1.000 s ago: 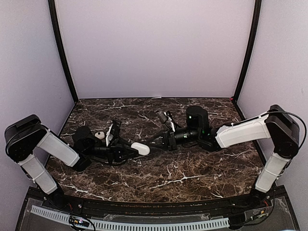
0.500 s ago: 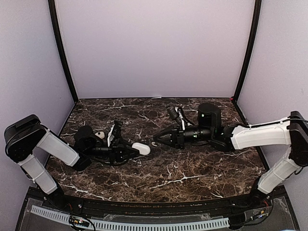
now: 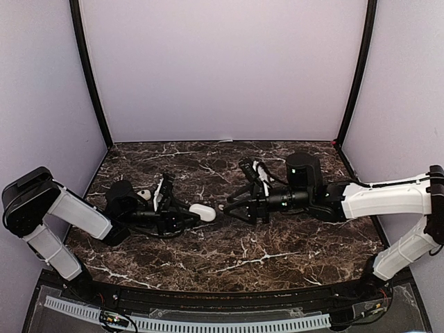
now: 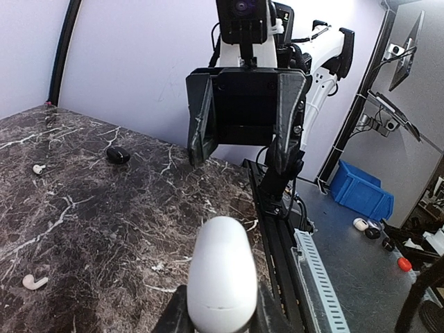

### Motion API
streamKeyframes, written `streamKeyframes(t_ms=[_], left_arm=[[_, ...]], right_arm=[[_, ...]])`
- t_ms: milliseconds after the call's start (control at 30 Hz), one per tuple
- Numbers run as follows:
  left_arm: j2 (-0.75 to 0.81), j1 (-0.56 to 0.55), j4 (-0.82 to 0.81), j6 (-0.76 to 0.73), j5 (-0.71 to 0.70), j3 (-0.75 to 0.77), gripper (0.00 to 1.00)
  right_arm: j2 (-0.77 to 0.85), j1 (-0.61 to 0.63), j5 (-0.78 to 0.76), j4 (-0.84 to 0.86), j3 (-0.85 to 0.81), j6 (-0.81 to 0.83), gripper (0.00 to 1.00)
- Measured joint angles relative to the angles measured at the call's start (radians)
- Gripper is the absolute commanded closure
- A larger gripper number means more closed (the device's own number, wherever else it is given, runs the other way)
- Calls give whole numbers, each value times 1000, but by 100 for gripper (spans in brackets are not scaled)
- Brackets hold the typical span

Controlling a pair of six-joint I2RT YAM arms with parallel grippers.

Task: Insert the wireless bluetooth earbuds into the charging case
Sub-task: Place the charging case with the earbuds at the center of the board.

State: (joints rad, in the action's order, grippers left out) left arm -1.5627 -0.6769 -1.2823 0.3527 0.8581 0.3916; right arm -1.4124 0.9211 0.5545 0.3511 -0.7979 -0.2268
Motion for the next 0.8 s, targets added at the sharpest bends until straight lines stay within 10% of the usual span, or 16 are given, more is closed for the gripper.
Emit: streamKeyframes(t_ms=[367, 800], left_arm=[[19, 0, 13, -27, -11, -3, 100], [34, 0, 61, -47, -29, -4, 100]], right_arm=[[122, 102, -288, -63, 45, 165, 1], [194, 107, -511, -12, 148, 200, 8]])
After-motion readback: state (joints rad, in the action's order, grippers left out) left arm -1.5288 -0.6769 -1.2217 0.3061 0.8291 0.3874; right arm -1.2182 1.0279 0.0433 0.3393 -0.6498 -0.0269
